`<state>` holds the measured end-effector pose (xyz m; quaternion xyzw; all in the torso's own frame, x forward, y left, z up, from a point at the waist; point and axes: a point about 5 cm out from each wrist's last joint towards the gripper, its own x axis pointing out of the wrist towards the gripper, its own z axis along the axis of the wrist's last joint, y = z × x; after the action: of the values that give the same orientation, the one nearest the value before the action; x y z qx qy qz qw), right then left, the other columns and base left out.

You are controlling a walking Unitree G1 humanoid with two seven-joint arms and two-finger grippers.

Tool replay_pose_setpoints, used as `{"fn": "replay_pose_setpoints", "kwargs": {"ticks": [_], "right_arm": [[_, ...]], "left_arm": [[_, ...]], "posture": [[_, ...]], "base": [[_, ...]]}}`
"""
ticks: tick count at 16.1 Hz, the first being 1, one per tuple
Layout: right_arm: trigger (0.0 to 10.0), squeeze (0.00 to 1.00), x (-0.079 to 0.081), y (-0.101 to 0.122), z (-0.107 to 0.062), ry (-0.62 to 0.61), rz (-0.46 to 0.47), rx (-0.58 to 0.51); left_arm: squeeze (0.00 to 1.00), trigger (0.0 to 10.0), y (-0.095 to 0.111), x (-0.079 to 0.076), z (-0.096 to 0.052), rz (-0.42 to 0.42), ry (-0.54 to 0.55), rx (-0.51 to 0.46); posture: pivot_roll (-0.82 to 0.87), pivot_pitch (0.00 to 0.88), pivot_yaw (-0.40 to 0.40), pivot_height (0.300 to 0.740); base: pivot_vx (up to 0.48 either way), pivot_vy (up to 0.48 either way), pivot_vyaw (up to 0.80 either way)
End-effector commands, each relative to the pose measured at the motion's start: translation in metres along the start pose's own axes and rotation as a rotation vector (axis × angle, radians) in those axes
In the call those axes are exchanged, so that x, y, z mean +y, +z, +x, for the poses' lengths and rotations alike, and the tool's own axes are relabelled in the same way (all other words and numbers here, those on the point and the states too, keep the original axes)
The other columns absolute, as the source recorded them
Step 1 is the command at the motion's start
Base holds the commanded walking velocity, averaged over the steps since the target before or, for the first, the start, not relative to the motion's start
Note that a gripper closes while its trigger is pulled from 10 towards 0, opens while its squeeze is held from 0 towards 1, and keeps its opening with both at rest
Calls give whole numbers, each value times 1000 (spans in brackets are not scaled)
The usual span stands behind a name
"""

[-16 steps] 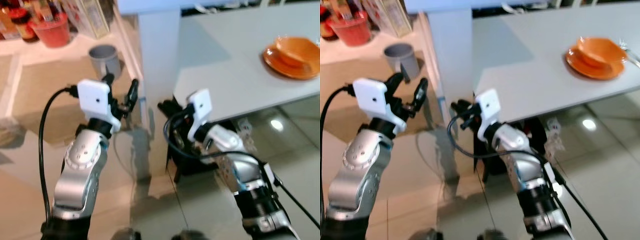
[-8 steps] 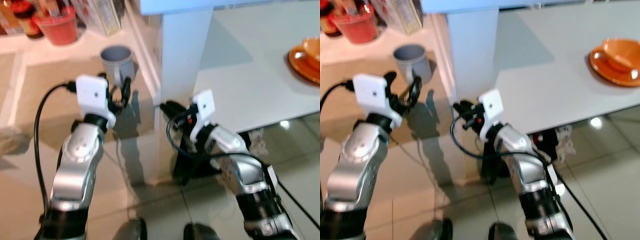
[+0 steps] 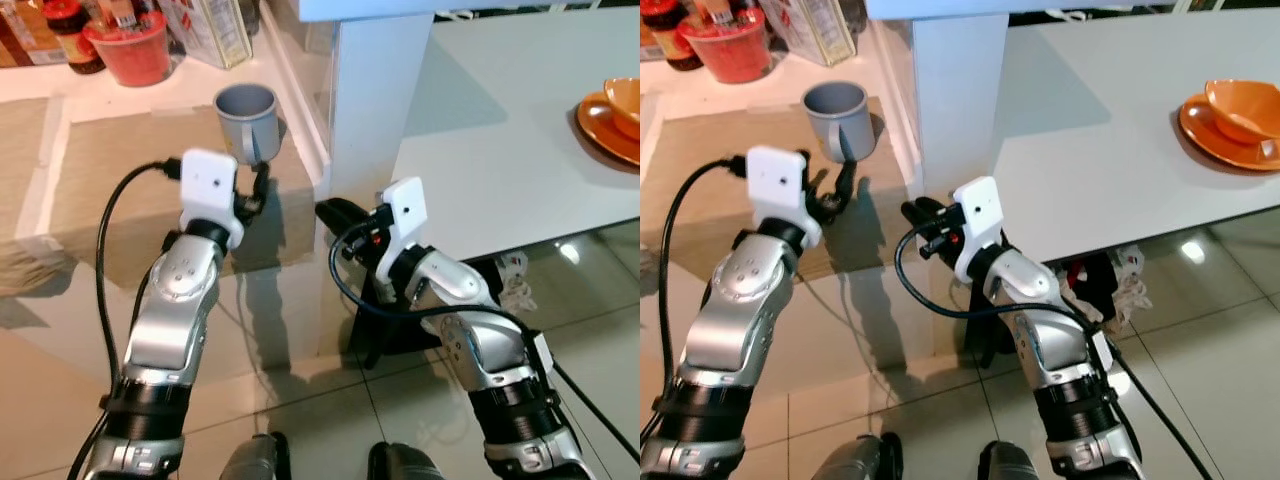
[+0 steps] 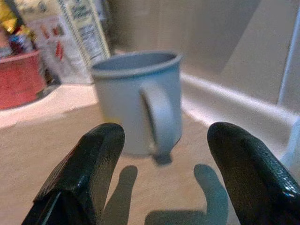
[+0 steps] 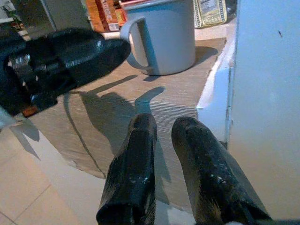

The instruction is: Setting the table

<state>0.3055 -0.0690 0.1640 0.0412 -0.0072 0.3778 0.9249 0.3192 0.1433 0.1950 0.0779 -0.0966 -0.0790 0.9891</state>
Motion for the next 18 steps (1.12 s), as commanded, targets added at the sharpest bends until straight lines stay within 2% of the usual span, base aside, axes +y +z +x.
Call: {"fn": "replay_pose_setpoints", "kwargs": {"ticks": [1,5,6,7,8,14,18], "right_arm": [[10000,0,-2,2,-4,-20,5,-6],[10000,0,-3,3,-5,-30,7,-4],[10000,0,-4,4,-5,-35,5,-6],[10000,0,-5,6,-4,-39,5,-8],[10000,0,-6,7,-5,-44,3,-9],[10000,0,-8,7,-3,-62,3,-7],[10000,0,-10,9,-1,-79,0,-9]], "left_arm": [[0,10000,4,-5,9,12,-22,-19],[0,10000,7,-1,26,29,34,-20],[0,9059,7,3,29,33,68,-11],[0,1294,8,7,32,16,91,-14],[0,0,9,9,34,21,107,-12],[0,0,7,16,36,8,156,8],[0,0,2,9,38,1,110,33]], "posture": [[-94,174,10,740],[-101,171,11,740],[-104,172,12,740],[-105,170,12,740],[-107,170,13,740],[-105,159,13,740],[-109,157,15,740]], "base": [[0,0,0],[0,0,0],[0,0,0],[0,0,0],[0,0,0],[0,0,0],[0,0,0]]}}
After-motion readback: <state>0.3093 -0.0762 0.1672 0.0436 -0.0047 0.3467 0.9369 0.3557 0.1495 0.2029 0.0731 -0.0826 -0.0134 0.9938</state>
